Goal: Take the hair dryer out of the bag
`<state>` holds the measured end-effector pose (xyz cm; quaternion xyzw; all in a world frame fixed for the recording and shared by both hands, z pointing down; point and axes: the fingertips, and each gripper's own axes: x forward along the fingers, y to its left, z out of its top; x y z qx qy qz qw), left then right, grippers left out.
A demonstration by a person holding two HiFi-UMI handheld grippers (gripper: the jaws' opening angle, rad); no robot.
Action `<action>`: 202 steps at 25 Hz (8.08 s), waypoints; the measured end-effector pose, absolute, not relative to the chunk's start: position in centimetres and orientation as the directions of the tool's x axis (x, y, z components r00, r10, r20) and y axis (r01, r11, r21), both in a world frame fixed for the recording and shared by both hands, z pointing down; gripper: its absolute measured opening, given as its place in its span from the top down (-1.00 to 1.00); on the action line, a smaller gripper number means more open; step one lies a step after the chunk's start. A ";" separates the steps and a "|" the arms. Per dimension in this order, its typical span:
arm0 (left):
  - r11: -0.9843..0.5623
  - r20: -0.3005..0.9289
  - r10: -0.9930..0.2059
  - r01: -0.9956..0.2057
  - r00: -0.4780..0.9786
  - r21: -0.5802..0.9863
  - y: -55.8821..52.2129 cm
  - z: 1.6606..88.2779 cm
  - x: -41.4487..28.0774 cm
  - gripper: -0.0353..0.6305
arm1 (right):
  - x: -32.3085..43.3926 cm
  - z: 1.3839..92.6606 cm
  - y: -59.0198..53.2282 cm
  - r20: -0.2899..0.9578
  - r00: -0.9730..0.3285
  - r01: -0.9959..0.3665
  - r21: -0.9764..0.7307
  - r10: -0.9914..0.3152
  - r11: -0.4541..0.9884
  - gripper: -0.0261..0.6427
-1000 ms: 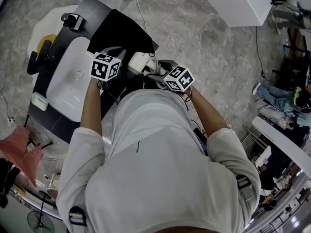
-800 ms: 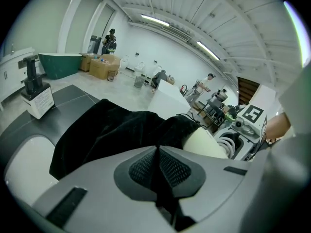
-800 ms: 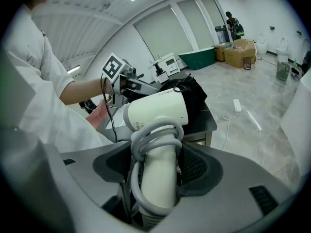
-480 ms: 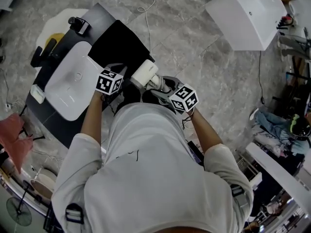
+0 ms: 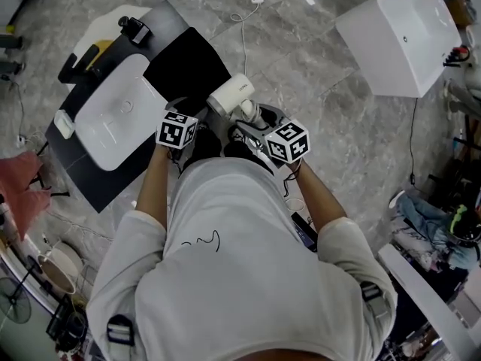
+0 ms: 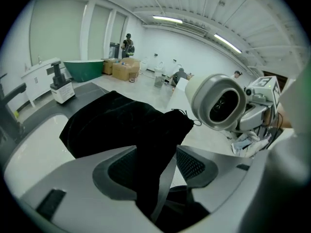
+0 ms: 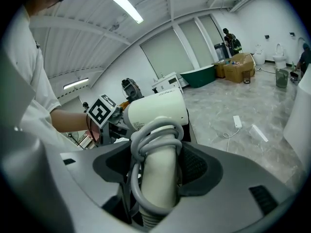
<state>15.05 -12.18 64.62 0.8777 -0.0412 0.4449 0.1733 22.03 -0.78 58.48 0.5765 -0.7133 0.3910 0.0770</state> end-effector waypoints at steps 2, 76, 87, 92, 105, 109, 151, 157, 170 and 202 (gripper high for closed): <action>-0.913 0.777 0.049 -0.287 0.628 0.289 -12.4 63.6 14.7 0.12 | 22.0 58.1 -1.5 0.551 -0.333 -0.886 -0.460 -0.765 0.055 0.08; -0.050 0.660 -0.735 -0.983 0.156 0.176 -21.9 58.0 -47.0 0.81 | -32.7 60.0 -26.3 0.553 -0.773 -0.625 -0.579 -0.310 0.524 0.08; -0.166 0.676 -0.685 -0.962 0.271 0.217 -29.4 60.4 -51.1 0.81 | -35.7 62.4 -32.0 0.626 -0.681 -0.732 -0.568 -0.381 0.375 0.08; -0.306 0.673 -0.630 -0.920 0.388 0.244 -33.9 61.1 -53.0 0.81 | -37.8 63.6 -34.5 0.673 -0.589 -0.805 -0.534 -0.448 0.257 0.08; -0.515 0.700 -0.455 -0.804 0.551 0.298 -37.5 63.8 -56.1 0.81 | -41.0 67.7 -36.0 0.763 -0.387 -0.894 -0.447 -0.518 0.010 0.08; -0.531 0.696 -0.429 -0.784 0.576 0.322 -37.7 64.1 -56.2 0.81 | -41.1 68.2 -36.2 0.782 -0.330 -0.916 -0.400 -0.529 -0.020 0.08; -0.814 0.657 -0.180 -0.485 0.732 0.318 -18.9 60.0 -30.8 0.81 | -20.4 60.3 -12.9 0.645 0.009 -0.948 -0.237 -0.764 -0.211 0.93; -0.832 0.619 -0.186 -0.457 0.763 0.314 -15.0 57.3 -25.9 0.81 | -16.4 56.8 -9.7 0.584 0.068 -0.953 -0.202 -0.809 -0.226 0.93; -0.885 0.394 -0.321 -0.421 0.861 0.199 -18.6 45.3 -23.5 0.81 | -13.4 46.3 -11.7 0.384 0.206 -0.959 -0.104 -0.900 -0.264 0.93; -0.909 0.120 -0.391 -0.404 0.912 0.104 -22.6 32.3 -27.1 0.81 | -15.2 31.1 -12.7 0.100 0.338 -0.941 0.020 -0.936 -0.338 0.93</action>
